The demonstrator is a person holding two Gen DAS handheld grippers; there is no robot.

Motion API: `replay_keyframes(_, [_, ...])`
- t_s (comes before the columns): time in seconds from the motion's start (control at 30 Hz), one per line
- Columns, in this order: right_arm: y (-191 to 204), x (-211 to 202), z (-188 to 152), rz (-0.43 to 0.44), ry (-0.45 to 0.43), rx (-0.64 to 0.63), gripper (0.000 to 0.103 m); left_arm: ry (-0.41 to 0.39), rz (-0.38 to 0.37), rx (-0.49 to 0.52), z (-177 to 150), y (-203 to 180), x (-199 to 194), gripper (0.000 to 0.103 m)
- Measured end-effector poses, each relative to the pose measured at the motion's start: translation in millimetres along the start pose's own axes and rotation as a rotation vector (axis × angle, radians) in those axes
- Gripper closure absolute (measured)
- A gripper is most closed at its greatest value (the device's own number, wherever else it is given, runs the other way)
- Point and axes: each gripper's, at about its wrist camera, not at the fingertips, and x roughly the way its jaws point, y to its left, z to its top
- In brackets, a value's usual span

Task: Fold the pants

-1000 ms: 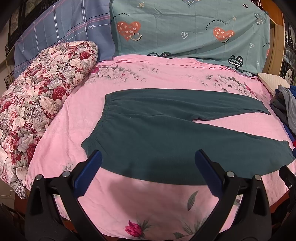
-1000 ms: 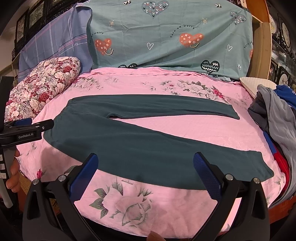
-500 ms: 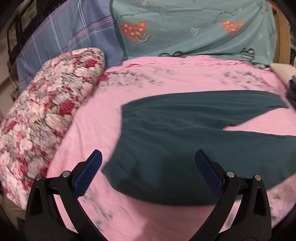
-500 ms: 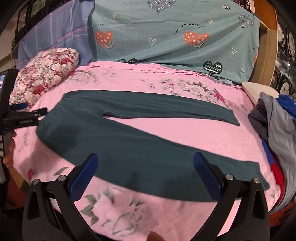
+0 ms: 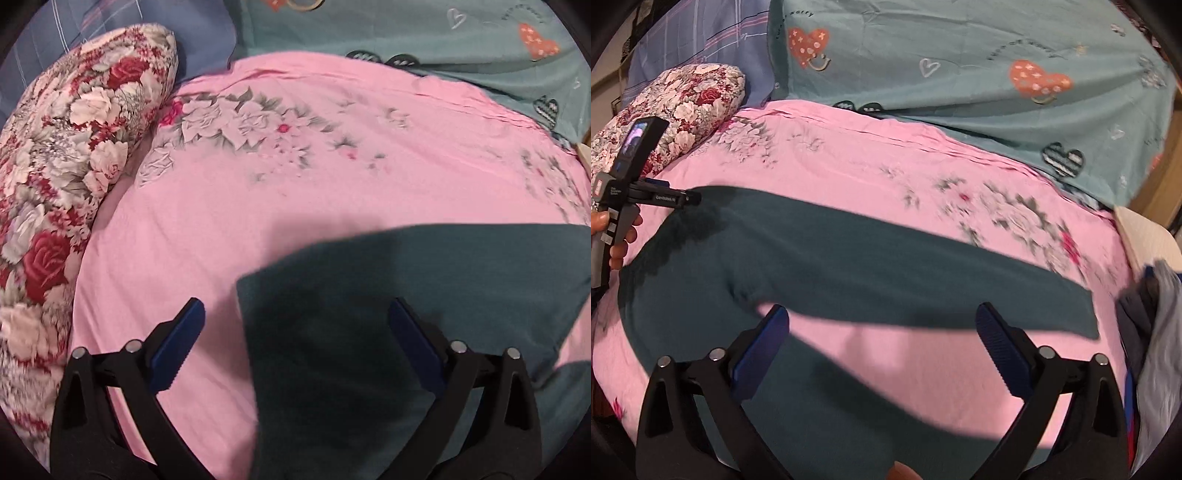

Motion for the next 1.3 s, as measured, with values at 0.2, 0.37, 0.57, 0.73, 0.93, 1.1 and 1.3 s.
replay_keyframes(0.2, [-6, 72, 49, 0.073, 0.052, -0.119, 0.029, 0.054, -0.002, 0.055, 5, 2, 28, 0.036])
replay_keyframes(0.37, [-5, 119, 72, 0.088, 0.075, -0.211, 0.029, 0.024, -0.007, 0.114, 1, -3, 25, 0.048])
replay_keyframes(0.57, [10, 159, 78, 0.107, 0.135, -0.322, 0.029, 0.003, 0.010, 0.159, -3, -3, 21, 0.069])
replay_keyframes(0.73, [7, 170, 82, 0.245, 0.188, -0.325, 0.095, -0.002, 0.022, 0.181, -1, -9, 22, 0.078])
replay_keyframes(0.93, [11, 163, 78, 0.210, 0.183, -0.346, 0.103, -0.004, 0.015, 0.163, -2, -7, 20, 0.078])
replay_keyframes(1.1, [4, 137, 81, 0.220, 0.111, -0.302, 0.103, -0.025, 0.007, 0.135, -2, -4, 6, 0.079])
replay_keyframes(1.3, [-5, 74, 77, 0.236, 0.002, -0.265, 0.103, -0.087, -0.026, 0.111, -7, -1, -38, 0.079])
